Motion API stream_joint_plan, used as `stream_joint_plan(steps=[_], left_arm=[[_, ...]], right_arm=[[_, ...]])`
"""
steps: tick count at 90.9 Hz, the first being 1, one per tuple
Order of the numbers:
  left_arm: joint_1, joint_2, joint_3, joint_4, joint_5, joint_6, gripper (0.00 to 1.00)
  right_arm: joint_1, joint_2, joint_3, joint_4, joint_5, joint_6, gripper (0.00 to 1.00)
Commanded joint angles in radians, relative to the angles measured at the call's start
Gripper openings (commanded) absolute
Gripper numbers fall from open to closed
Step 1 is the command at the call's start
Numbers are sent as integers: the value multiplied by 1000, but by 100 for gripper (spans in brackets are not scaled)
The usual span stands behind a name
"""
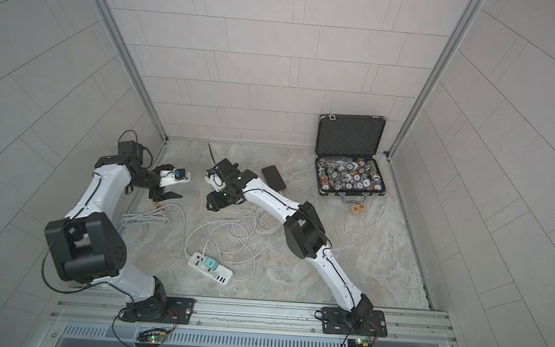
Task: Plug the charging cable into the phone
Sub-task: Pick up the charging cable from the center of the board.
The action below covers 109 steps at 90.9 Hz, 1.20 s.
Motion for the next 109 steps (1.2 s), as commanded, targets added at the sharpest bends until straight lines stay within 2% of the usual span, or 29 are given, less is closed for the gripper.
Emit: stream_joint_plan(steps=[1, 10, 21, 33, 45, 54, 63, 70, 77, 91, 102, 109], left_arm=[[16, -50, -22, 133, 25, -428, 81], [22, -62, -29, 244, -75, -763, 87], [26, -52, -11, 307, -213, -1086, 93], [33, 1, 68, 235, -279, -1360, 93], [54, 60, 135, 156, -257, -1580, 93], [81, 88, 152, 137, -206, -1678, 93], [88, 93, 144, 145, -220, -1720, 93], [88, 96, 146, 140, -221, -1728, 93], [90, 92, 139, 136, -214, -1728, 93], [89, 75, 119, 149, -212, -1757, 93], [90, 81, 139, 141, -236, -1800, 93], [90, 93, 163, 131, -224, -1830, 93]], right_arm=[[54, 19, 48, -86, 161, -70, 56], [106, 35, 48, -93, 223, -80, 55], [152, 61, 60, -109, 300, -85, 55], [182, 103, 79, -123, 339, -85, 54], [190, 141, 91, -102, 396, -89, 50], [190, 166, 91, -71, 423, -94, 45], [192, 191, 108, -59, 427, -91, 38], [196, 207, 112, -56, 420, -89, 30], [207, 232, 113, -55, 444, -98, 14], [212, 241, 110, -65, 558, -82, 0], [209, 179, 103, -69, 658, -95, 0], [188, 116, 82, -56, 626, -88, 0]])
